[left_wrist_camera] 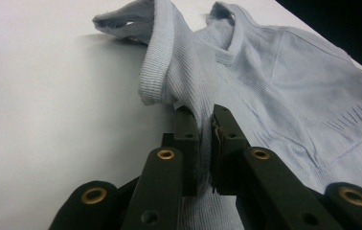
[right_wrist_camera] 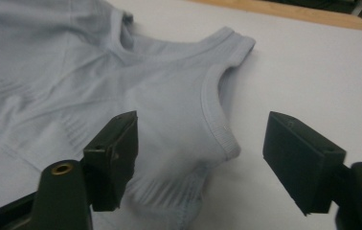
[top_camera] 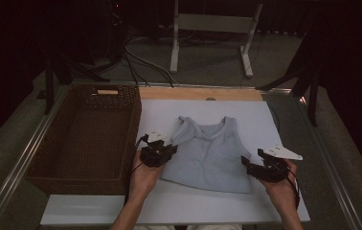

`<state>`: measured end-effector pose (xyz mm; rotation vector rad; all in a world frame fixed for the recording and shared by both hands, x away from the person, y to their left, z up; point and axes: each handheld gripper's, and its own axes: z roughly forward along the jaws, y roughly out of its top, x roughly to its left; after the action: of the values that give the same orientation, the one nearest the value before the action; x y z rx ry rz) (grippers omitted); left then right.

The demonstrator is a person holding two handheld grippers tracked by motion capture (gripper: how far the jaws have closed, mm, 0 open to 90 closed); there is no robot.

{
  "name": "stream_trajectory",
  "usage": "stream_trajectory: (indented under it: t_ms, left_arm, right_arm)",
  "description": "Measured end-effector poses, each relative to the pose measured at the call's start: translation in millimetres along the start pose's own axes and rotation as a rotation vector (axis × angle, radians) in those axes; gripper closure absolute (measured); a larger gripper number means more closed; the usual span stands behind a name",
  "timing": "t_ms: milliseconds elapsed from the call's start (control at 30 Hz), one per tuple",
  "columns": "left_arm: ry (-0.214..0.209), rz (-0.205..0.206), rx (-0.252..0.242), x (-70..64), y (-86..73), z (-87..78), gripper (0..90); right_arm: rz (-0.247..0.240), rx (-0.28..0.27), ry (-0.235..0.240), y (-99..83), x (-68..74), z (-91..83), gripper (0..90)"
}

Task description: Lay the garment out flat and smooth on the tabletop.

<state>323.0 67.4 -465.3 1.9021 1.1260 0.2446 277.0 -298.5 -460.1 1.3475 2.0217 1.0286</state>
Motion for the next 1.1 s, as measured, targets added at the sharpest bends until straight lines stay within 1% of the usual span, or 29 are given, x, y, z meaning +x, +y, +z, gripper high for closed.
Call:
stream_trajectory:
  t_ms: [67, 167, 200, 267, 400, 567, 633, 733, 767, 800, 867, 900, 1000, 1033, 1067, 1100]
  left_arm:
    - [0.0, -0.001, -0.002, 0.2, 0.4, 0.3, 85.1]
    - [0.0, 0.001, -0.001, -0.4, 0.9, 0.3, 85.2]
    - [0.0, 0.001, -0.001, -0.4, 0.9, 0.3, 85.2]
    - [0.0, 0.003, -0.002, -0.7, 1.2, -0.1, 85.1]
    - [-0.001, 0.001, -0.006, -0.6, 1.2, -0.8, 85.2]
    - [-0.002, 0.002, -0.007, -0.8, 1.2, -1.2, 85.2]
    - [-0.002, 0.003, -0.009, -0.8, 1.3, -1.3, 85.2]
    - [-0.001, 0.002, -0.012, -0.5, 1.3, -1.7, 85.2]
    - [-0.001, 0.002, -0.014, -0.6, 1.3, -1.9, 85.2]
    - [-0.001, 0.003, -0.014, -0.4, 1.3, -2.2, 85.2]
    - [0.006, 0.005, -0.014, 0.4, 1.3, -2.8, 85.3]
    - [0.013, 0.005, -0.013, 1.4, 1.2, -3.4, 85.3]
    - [0.028, -0.013, -0.019, 6.1, 0.5, -5.7, 86.1]
    - [0.028, -0.013, -0.019, 6.1, 0.5, -5.7, 86.1]
    - [0.025, -0.017, -0.022, 7.8, 0.6, -6.3, 86.1]
    - [0.026, -0.005, -0.019, 6.4, 0.7, -5.7, 86.0]
  right_arm:
    - [-0.006, 0.016, -0.001, 0.5, -2.1, 3.1, 32.9]
    - [0.003, 0.037, 0.009, 0.6, -5.4, 9.2, 39.1]
    - [0.003, 0.037, 0.009, 0.6, -5.4, 9.2, 39.1]
    - [-0.009, 0.058, 0.016, 0.6, -5.1, 15.6, 44.8]
    - [-0.015, 0.08, 0.029, 0.7, -3.5, 23.4, 50.5]
    - [-0.001, 0.103, 0.042, 1.0, -4.9, 31.2, 59.5]
    - [0.007, 0.108, 0.044, 1.4, -5.8, 33.0, 65.7]
    - [0.006, 0.103, 0.056, 2.2, -6.5, 33.6, 85.7]
    - [0.002, 0.096, 0.057, 3.0, -6.0, 32.4, 88.5]
    - [0.0, 0.093, 0.058, 3.7, -5.8, 31.8, 89.2]
    - [-0.009, 0.079, 0.046, 6.2, -6.3, 28.7, 90.0]
    - [-0.002, 0.063, 0.035, 7.6, -7.9, 26.7, 90.0]
    - [0.035, 0.035, -0.025, 11.1, -18.6, 20.4, 90.0]
    - [0.035, 0.035, -0.025, 11.1, -18.6, 20.4, 90.0]
    - [0.052, 0.019, -0.042, 12.2, -25.5, 17.6, 90.0]
    - [0.052, 0.018, -0.042, 12.7, -26.0, 17.3, 90.0]
